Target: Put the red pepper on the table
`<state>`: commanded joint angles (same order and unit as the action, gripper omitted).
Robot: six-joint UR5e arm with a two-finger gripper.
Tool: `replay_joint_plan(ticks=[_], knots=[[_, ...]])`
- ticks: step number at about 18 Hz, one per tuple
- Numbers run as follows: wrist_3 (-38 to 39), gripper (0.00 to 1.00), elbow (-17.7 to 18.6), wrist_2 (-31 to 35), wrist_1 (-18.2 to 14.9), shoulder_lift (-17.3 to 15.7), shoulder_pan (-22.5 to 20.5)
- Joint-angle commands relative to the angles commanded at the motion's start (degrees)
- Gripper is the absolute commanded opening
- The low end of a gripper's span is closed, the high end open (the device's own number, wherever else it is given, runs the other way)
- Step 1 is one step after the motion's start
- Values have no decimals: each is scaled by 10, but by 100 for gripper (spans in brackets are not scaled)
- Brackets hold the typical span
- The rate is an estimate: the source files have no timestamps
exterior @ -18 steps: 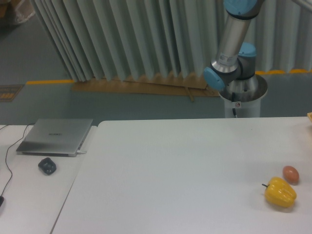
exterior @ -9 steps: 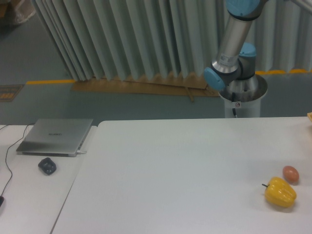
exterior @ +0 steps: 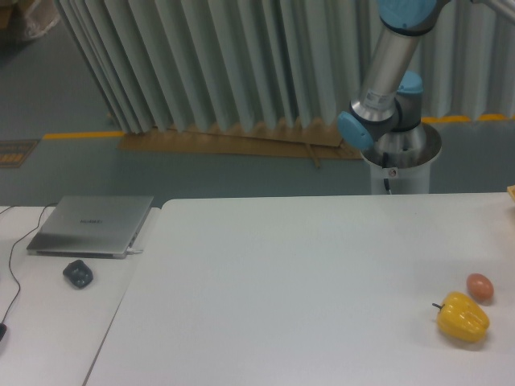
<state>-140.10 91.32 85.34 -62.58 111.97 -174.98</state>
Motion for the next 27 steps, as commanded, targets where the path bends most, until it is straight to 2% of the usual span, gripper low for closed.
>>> replay_joint_plan(ticks=[6,10,17,21,27], knots=[[-5,100,1,-14,-11,-7,-4],[-4,100,0,-16,-25,-25,-4],[-26,100,1,-6,-37,-23,-5],[-46,100,0,47,-40,-18,0],[-48,100,2,46,-58,-9,11]])
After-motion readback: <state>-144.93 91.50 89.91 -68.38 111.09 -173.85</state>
